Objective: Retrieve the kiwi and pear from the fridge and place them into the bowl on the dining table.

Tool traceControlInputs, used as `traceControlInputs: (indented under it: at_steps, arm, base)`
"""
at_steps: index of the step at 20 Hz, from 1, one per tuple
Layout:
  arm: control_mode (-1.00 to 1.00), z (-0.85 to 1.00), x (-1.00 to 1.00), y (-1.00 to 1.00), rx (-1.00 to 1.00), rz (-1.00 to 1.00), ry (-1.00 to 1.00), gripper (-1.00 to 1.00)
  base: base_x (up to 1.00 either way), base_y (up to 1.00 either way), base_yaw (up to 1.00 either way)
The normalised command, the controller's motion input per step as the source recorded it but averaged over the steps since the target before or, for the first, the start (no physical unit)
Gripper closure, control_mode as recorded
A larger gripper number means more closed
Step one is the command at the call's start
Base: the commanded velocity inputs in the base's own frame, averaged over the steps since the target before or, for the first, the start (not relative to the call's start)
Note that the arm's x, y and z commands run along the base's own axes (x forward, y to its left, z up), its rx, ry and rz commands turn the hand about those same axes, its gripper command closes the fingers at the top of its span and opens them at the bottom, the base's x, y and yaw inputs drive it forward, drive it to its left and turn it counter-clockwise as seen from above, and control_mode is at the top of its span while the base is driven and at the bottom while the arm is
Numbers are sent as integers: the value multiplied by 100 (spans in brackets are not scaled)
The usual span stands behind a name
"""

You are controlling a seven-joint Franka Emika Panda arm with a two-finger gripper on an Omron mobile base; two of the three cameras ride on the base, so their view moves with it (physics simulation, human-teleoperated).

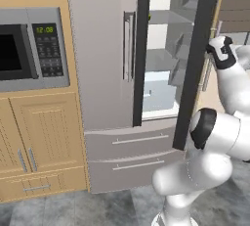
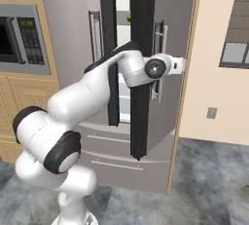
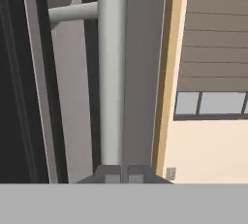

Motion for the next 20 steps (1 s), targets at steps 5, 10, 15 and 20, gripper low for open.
traceControlInputs:
  at_steps: [5, 10, 15, 20]
  arm:
    - [-100, 29, -84, -77, 0, 0, 14, -100]
    - [-100, 32, -90, -22, -2, 1, 1, -100]
    - [-100, 22, -82, 52, -17, 3, -4, -100]
    - [-100, 0, -13, 100, -30, 5, 0, -100]
  base:
    - [0, 0, 0]
    - [0, 0, 0]
    - [0, 0, 0]
    - [0, 0, 0]
